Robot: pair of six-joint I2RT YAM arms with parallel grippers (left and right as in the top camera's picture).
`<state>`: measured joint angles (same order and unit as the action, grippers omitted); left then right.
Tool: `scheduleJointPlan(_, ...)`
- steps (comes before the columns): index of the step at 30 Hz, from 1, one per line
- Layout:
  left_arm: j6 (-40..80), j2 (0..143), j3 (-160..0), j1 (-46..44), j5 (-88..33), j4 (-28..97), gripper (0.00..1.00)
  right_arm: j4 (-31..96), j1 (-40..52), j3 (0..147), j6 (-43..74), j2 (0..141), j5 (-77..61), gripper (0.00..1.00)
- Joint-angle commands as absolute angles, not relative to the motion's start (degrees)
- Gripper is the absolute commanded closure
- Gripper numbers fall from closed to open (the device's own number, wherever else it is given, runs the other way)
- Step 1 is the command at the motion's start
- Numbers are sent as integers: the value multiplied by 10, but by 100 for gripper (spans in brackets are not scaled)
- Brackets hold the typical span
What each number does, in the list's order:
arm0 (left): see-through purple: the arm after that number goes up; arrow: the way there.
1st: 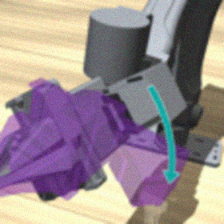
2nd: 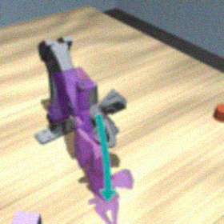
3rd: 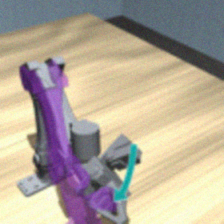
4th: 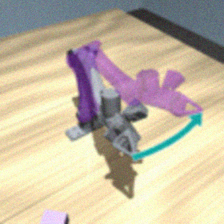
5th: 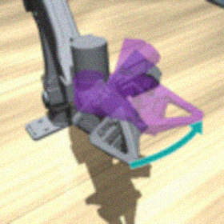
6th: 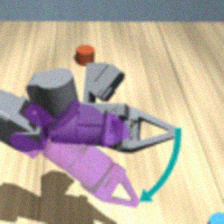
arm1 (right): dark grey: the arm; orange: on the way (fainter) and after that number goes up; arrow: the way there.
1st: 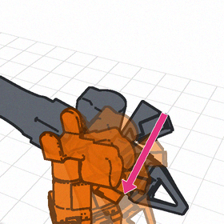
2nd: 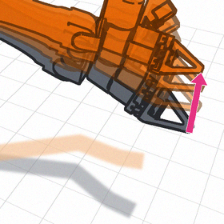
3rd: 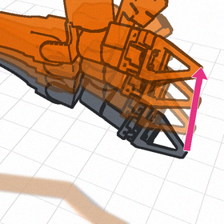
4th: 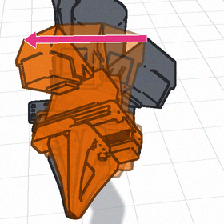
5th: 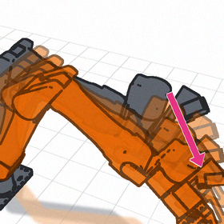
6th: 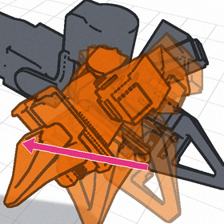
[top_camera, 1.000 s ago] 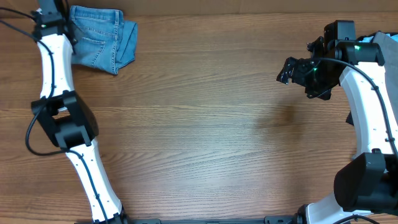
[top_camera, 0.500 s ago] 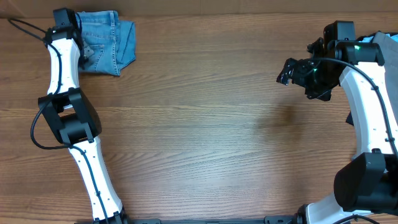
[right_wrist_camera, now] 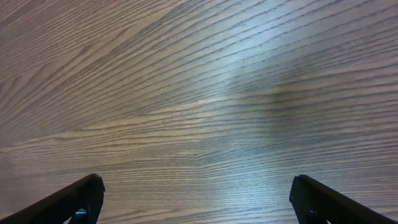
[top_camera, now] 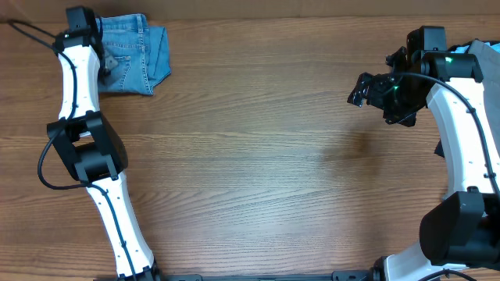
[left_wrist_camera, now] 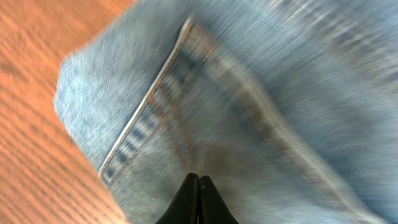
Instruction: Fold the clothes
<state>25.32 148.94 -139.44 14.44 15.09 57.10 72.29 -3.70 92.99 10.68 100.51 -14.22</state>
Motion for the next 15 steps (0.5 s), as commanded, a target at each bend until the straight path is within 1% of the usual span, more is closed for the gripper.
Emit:
scheduleJointPlan(1,260,1432,-1418,126,116,547,96,717,-37,939,104,1000,-147,0)
scheduleJointPlan(4,260,1433,-1418,110,95,519,96,715,-37,939,104,1000,-147,0)
scheduleJointPlan(10,258,1438,-1417,77,95,434,96,714,-37,939,104,1000,-147,0)
scheduleJointPlan(15,257,1459,-1417,67,94,364,96,715,-37,939,104,1000,-147,0)
